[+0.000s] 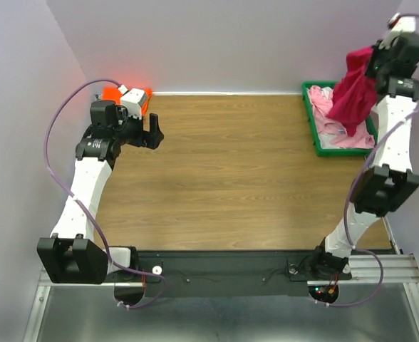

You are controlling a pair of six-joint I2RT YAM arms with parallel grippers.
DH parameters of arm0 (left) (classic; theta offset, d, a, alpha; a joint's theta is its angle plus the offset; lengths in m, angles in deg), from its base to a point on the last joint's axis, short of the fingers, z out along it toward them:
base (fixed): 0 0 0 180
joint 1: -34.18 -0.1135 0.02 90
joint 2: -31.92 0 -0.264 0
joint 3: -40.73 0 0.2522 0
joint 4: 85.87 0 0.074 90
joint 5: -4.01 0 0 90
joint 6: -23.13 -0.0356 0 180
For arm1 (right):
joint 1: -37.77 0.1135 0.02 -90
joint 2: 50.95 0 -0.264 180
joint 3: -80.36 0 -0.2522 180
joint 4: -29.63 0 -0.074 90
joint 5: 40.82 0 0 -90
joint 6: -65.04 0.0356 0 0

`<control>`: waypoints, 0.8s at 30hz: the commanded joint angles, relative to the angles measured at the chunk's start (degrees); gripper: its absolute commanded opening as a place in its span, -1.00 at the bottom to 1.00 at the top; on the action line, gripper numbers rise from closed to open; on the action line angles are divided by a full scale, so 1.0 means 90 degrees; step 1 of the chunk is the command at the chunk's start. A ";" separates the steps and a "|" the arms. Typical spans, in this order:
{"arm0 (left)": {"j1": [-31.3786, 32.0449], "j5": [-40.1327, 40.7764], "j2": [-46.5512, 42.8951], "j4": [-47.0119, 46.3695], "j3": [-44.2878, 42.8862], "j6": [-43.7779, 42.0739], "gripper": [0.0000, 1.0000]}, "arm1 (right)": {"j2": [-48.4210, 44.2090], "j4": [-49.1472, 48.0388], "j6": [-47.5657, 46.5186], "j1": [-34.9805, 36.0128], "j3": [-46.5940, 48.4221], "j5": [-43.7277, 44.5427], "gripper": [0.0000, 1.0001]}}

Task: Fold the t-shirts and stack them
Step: Grab the tshirt from the pile, then move the tshirt to the center of the board

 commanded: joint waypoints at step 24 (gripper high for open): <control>-0.0046 -0.0875 -0.0421 0.0146 -0.0394 -0.0028 0.97 | -0.2679 0.2297 -0.1461 0.3391 -0.2477 -0.4241 1.00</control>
